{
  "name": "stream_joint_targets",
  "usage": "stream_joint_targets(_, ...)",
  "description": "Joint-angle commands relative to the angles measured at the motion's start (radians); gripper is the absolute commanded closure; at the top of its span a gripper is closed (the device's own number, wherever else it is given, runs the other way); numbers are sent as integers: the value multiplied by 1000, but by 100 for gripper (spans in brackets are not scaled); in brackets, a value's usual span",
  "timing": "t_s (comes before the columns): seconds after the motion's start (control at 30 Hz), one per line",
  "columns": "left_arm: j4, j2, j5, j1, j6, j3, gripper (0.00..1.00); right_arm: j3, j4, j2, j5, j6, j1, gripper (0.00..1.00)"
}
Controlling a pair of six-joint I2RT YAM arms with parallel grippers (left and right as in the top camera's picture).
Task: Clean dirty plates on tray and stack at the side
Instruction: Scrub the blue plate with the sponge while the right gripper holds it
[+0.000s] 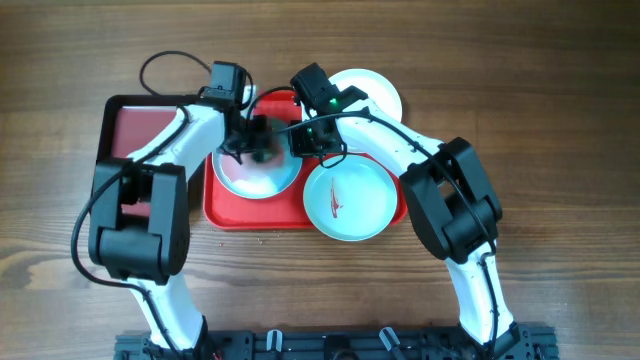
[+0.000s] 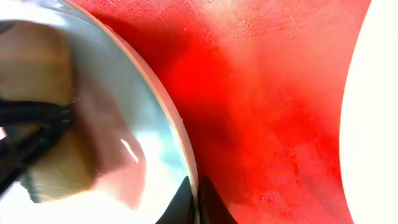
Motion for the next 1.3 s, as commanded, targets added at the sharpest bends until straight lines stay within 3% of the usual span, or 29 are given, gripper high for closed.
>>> stream_joint_targets(0.0,-124,19,-167,49,-132,-18,96,3,-8,32,26,-14,2,96)
stream_joint_targets(0.1,-234,19,-98,50,-184,-4,96,3,-8,32,26,-15,2,96)
stream_joint_targets(0.17,-296,19,90,49,-183,29,96,3,-6,32,26,-14,2,96)
stream_joint_targets(0.3,-199,19,366,48,-148,53,96,3,-7,32,26,-15,2,96)
stream_joint_targets(0.4,-97,19,363,48,-150,52,96,3,-9,32,26,-16,2,96)
stream_joint_targets(0.5,-35,19,181,48,-153,52,96,3,-10,32,26,-19,2,96)
stream_joint_targets(0.6,-89,19,-73,49,-153,52,96,3,-9,32,26,-19,2,96)
stream_joint_targets(0.7,-172,19,-167,49,-153,52,96,3,-7,32,26,-18,2,96)
stream_joint_targets(0.9,-362,19,-98,8,-149,52,96,3,-8,32,25,-19,2,96)
stream_joint_targets(1.0,-397,19,55,-32,-21,52,96,3,-9,32,24,-19,2,96)
stream_joint_targets(1.1,-372,19,243,-64,125,52,96,3,-9,32,21,-19,2,96)
stream_joint_targets(1.2,-249,19,236,-76,128,52,96,3,-9,32,21,-19,2,96)
stream_joint_targets(1.27,-161,19,146,-74,92,52,96,3,-8,32,21,-19,2,96)
